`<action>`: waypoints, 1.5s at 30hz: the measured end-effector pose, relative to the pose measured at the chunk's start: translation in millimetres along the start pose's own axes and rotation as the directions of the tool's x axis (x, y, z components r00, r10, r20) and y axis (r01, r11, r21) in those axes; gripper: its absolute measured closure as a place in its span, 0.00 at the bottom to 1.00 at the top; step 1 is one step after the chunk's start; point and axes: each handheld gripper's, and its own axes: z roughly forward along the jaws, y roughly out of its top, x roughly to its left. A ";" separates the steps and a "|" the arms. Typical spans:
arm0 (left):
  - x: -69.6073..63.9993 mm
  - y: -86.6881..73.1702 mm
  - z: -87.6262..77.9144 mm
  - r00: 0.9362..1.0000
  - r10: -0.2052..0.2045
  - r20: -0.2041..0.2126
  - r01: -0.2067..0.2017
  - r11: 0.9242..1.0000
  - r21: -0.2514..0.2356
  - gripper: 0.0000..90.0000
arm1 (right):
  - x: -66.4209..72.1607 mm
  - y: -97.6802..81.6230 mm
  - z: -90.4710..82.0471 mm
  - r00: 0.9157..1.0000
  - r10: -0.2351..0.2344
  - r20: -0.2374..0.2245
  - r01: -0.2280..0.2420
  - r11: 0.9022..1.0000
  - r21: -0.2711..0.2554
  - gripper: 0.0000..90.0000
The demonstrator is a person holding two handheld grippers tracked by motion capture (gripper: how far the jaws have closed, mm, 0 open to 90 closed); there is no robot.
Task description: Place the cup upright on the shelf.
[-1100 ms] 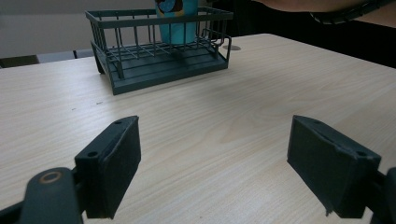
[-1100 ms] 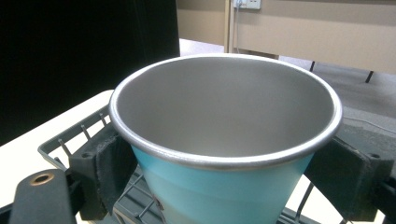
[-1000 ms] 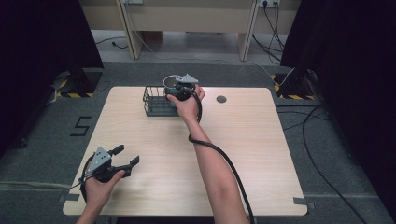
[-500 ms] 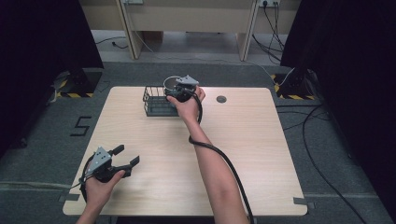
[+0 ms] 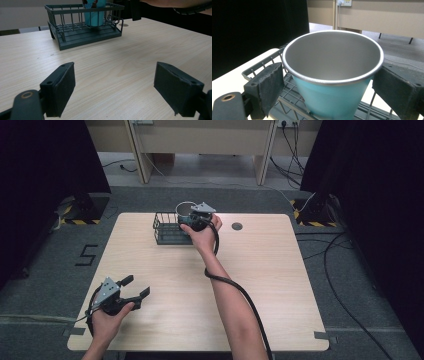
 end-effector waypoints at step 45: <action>-0.4 0.1 -0.3 1.000 0.006 -0.010 -0.006 1.000 -0.004 0.18 | -6.2 -6.5 -63.1 0.999 -0.030 -0.023 0.029 0.999 -0.013 0.19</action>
